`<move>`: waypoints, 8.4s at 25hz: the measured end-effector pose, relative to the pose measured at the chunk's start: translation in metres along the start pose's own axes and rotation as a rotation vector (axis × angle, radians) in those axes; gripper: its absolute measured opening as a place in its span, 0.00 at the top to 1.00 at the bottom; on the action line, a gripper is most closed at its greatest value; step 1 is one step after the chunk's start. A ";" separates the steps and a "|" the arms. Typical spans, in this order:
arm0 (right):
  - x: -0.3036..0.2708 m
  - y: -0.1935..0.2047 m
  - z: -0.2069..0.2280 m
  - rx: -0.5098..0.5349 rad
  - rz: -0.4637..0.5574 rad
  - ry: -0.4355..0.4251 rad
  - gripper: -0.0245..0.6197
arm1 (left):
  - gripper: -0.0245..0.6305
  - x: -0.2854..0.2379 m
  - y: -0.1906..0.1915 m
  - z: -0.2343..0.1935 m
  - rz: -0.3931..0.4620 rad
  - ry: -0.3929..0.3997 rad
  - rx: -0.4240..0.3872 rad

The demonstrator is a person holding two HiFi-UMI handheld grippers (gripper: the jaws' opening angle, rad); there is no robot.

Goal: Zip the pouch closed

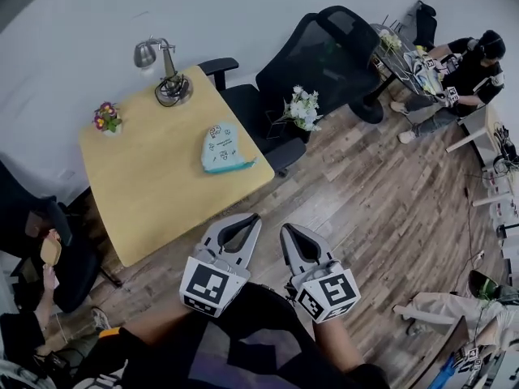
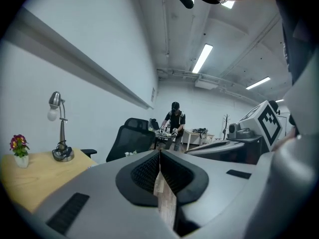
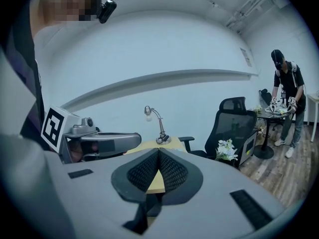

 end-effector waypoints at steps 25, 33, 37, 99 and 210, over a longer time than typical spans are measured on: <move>-0.153 -0.022 0.068 0.212 -0.234 -0.082 0.93 | 0.94 -0.050 0.003 -0.130 -0.051 -0.198 0.056; -0.203 0.001 0.111 0.445 -0.457 -0.255 0.83 | 0.94 -0.100 0.016 -0.143 -0.127 -0.266 0.101; -0.227 0.018 0.131 0.547 -0.519 -0.328 0.81 | 0.94 -0.122 0.032 -0.146 -0.192 -0.299 0.115; -0.276 -0.013 0.127 0.412 -0.637 -0.665 0.92 | 0.85 -0.151 0.075 -0.159 -0.374 -0.241 0.140; -0.203 -0.055 0.015 0.281 -0.128 -0.298 0.94 | 0.94 0.033 0.007 -0.149 -0.037 -0.518 0.166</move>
Point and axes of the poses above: the fingertips, and each gripper's own axes: x backward along the fingers, z to its right, y out of its underside, the point moved 8 cm from there along x, backward along the fingers, and after that the axes turned 3 degrees about -y, right-handed, at the moved point
